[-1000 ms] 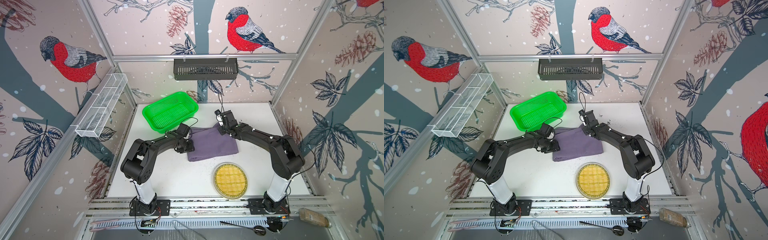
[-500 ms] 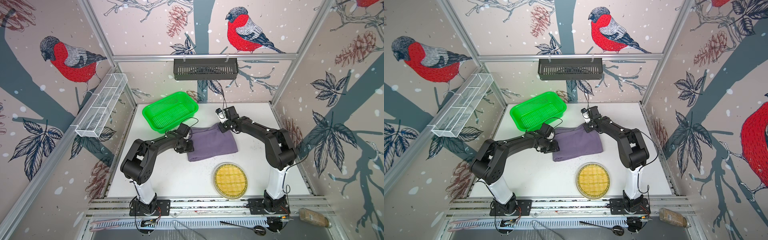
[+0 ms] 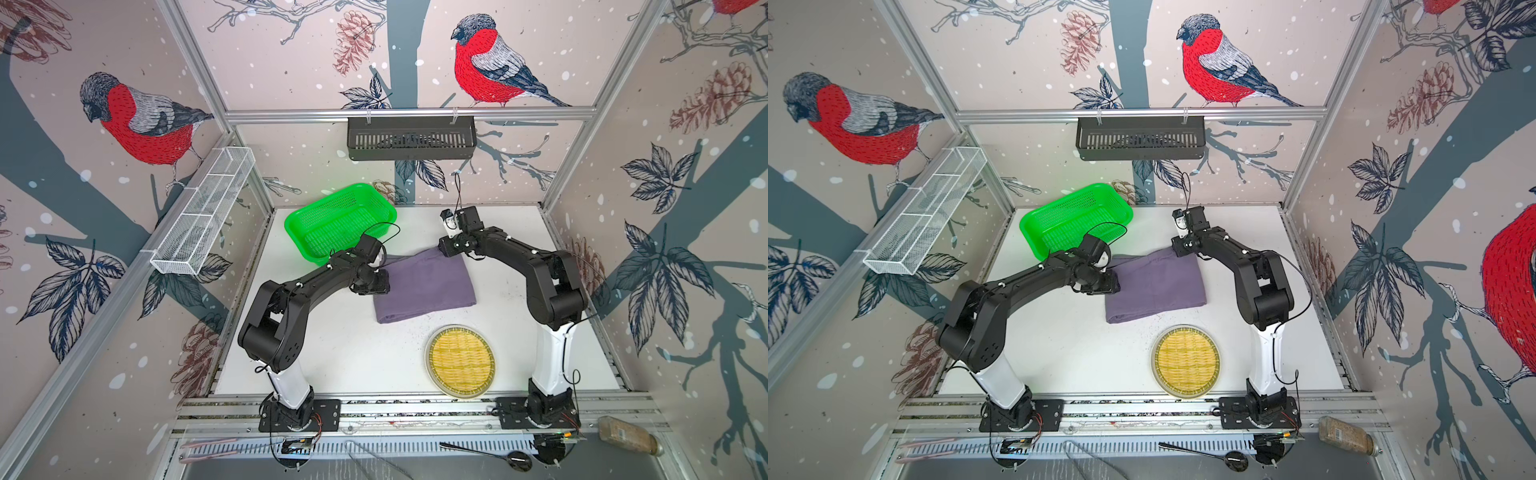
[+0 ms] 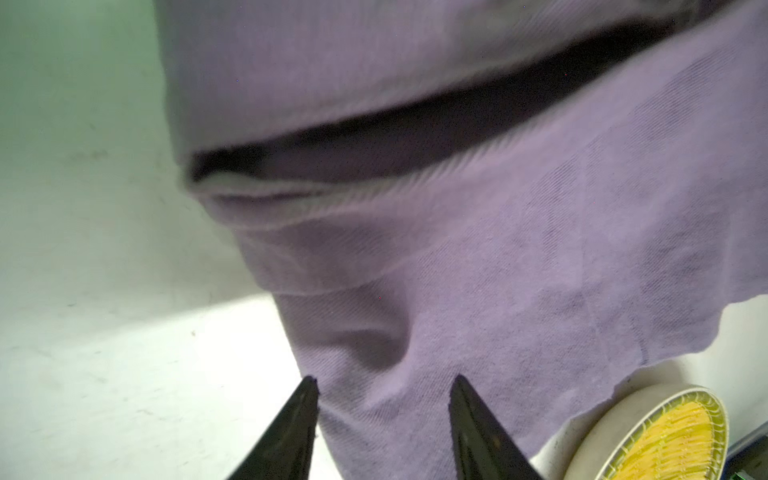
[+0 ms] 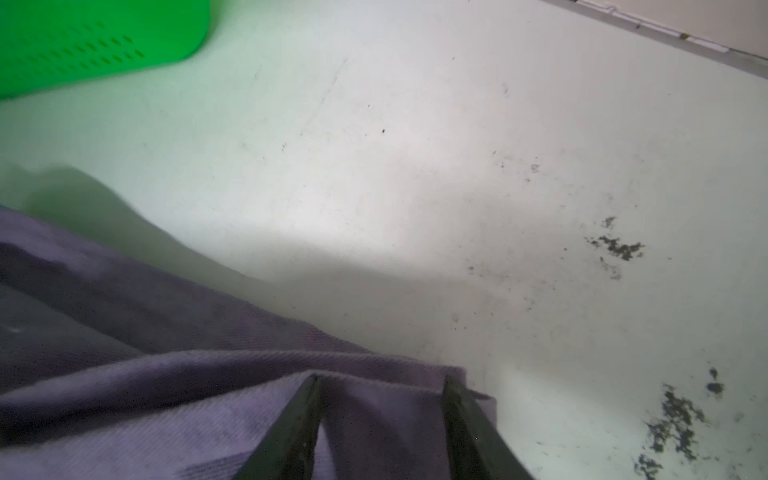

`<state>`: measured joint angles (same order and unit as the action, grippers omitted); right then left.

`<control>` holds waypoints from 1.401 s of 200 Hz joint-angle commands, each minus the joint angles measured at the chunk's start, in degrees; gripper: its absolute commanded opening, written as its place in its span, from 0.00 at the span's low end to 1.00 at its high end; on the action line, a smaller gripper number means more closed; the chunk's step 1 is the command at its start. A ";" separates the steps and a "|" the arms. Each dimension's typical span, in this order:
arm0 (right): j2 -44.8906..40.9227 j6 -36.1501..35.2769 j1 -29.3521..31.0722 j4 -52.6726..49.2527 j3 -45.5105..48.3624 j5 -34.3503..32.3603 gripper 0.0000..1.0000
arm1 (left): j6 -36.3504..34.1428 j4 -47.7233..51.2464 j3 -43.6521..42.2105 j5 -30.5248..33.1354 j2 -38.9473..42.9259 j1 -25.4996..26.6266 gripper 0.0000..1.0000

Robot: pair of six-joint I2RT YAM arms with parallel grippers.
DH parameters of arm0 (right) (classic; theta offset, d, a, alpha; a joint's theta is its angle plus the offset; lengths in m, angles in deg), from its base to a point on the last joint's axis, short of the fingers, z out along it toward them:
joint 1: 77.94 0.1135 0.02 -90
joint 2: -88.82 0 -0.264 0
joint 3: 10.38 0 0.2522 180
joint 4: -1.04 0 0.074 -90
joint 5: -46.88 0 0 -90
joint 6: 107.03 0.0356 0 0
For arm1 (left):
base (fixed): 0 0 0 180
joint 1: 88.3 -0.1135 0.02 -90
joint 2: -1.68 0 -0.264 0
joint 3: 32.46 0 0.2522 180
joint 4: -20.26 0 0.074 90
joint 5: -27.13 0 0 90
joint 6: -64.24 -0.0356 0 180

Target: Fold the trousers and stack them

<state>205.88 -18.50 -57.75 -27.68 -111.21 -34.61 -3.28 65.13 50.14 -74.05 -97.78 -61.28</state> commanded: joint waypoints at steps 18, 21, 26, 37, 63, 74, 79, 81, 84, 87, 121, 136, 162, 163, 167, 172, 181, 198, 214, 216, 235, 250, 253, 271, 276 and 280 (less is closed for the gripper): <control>-3.50 2.87 -0.06 -0.29 -1.42 1.85 0.60 | -8.27 4.45 7.17 6.98 -4.19 -0.14 0.53; -3.94 2.97 -0.06 -0.21 -1.02 1.86 0.61 | -9.29 4.60 7.71 7.33 -4.55 -0.19 0.53; -4.89 2.97 -0.06 -0.08 -0.48 1.65 0.62 | -10.87 4.89 8.48 8.07 -5.12 -0.15 0.53; -6.71 2.73 -0.07 -0.28 0.88 1.03 0.64 | -14.75 5.59 10.14 10.72 -6.01 -0.18 0.53; -12.37 3.11 0.30 0.28 5.72 2.14 0.65 | -25.18 5.07 13.29 12.45 -6.83 -0.24 0.53; -15.58 3.49 1.13 2.09 9.51 4.05 0.66 | -28.79 5.20 14.22 12.42 -7.72 -0.22 0.52; -16.87 3.47 1.76 2.80 11.07 4.81 0.66 | -30.08 5.68 14.81 12.23 -8.30 -0.22 0.51; -17.43 3.43 1.98 2.96 11.77 5.06 0.66 | -30.49 5.86 15.16 12.23 -8.71 -0.22 0.51; -18.17 3.41 2.47 3.22 12.56 5.32 0.66 | -31.07 6.30 15.60 12.22 -9.26 -0.22 0.51; -18.96 3.29 2.89 3.39 13.56 5.52 0.66 | -31.45 6.64 15.95 12.36 -9.84 -0.22 0.50; -27.88 4.13 9.49 8.26 24.77 6.23 0.67 | -35.94 8.75 20.08 8.43 -14.41 -2.19 0.42; -31.33 5.18 13.10 11.47 29.62 6.11 0.68 | -36.94 8.51 20.46 6.50 -15.21 -3.00 0.40; -35.34 6.81 19.51 17.90 36.56 5.19 0.68 | -38.45 8.18 20.70 5.95 -15.76 -3.89 0.39; -35.42 6.82 19.75 18.14 36.81 5.15 0.68 | -38.55 8.22 20.71 5.84 -15.76 -3.94 0.38; -35.70 6.90 20.67 19.04 37.49 4.91 0.68 | -38.77 8.22 20.68 5.28 -15.85 -4.12 0.38; -36.01 7.05 21.89 20.17 38.36 4.50 0.68 | -39.09 8.37 20.66 4.54 -15.93 -4.24 0.36; -36.14 7.19 23.98 22.08 39.51 3.57 0.68 | -39.63 8.89 20.68 3.20 -16.18 -4.43 0.32; -35.02 6.64 27.58 24.95 40.66 1.53 0.68 | -40.19 10.34 20.85 1.21 -16.47 -4.83 0.24; -33.24 5.00 31.03 26.75 40.68 -2.31 0.69 | -40.19 10.72 20.93 1.60 -16.30 -5.14 0.13; -32.97 4.75 31.29 26.98 40.64 -2.79 0.69 | -40.18 10.72 20.97 1.78 -16.29 -5.21 0.11; -29.67 2.41 34.25 28.66 39.67 -6.77 0.69 | -39.75 10.92 21.33 1.05 -15.56 -6.13 0.00; -26.45 0.06 36.77 30.56 39.10 -9.72 0.69 | -39.62 10.38 21.34 -0.77 -14.91 -6.50 0.00; -25.75 -0.38 37.23 30.91 38.90 -10.07 0.69 | -39.68 10.32 21.34 -0.97 -14.84 -6.53 0.00; -21.53 -3.35 39.84 32.69 37.42 -13.39 0.69 | -39.99 10.87 21.92 -1.71 -15.04 -6.59 0.00; -20.36 -4.15 40.38 32.80 36.84 -14.61 0.69 | -40.08 11.21 22.23 -1.82 -15.18 -6.63 0.00; -19.26 -4.75 40.82 32.80 36.31 -15.52 0.70 | -40.14 11.49 22.45 -1.89 -15.31 -6.70 0.00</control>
<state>182.84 -17.93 -19.22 0.93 -72.89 -43.05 -42.54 74.73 71.41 -73.77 -113.19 -67.66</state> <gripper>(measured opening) 0.689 0.049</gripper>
